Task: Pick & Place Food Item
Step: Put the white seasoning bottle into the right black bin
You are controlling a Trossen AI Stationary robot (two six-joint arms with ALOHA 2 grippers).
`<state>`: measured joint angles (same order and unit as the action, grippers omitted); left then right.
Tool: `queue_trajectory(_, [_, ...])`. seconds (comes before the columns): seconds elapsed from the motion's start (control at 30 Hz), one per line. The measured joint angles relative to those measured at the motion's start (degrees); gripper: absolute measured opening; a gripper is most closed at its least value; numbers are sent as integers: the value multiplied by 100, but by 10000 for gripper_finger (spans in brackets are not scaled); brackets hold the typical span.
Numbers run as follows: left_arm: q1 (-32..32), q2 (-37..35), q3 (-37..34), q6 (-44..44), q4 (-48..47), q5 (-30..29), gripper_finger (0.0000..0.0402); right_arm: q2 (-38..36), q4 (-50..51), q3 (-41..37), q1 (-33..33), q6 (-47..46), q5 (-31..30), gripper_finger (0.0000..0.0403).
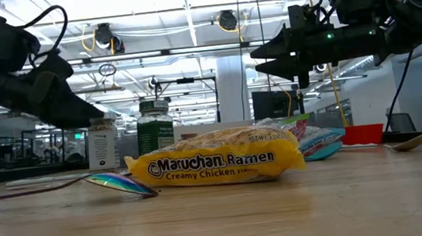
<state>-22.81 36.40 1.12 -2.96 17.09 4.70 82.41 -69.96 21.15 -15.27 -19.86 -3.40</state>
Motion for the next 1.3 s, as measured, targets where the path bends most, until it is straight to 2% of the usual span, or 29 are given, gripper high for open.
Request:
queue_trajectory(0.33, [152,-2,-6,-16,-148,-35,365,0,35,0,0,15,15,196])
queue_trajectory(0.7, [195,35,-6,96,-208,-329,365,0,60,0,0,105,20,196])
queue_trajectory(0.87, [195,348,-14,79,-156,-325,365,0,62,0,0,111,20,196])
queue_trajectory(1.3, [193,1616,-17,71,705,-306,365,0,179,0,0,168,22,196])
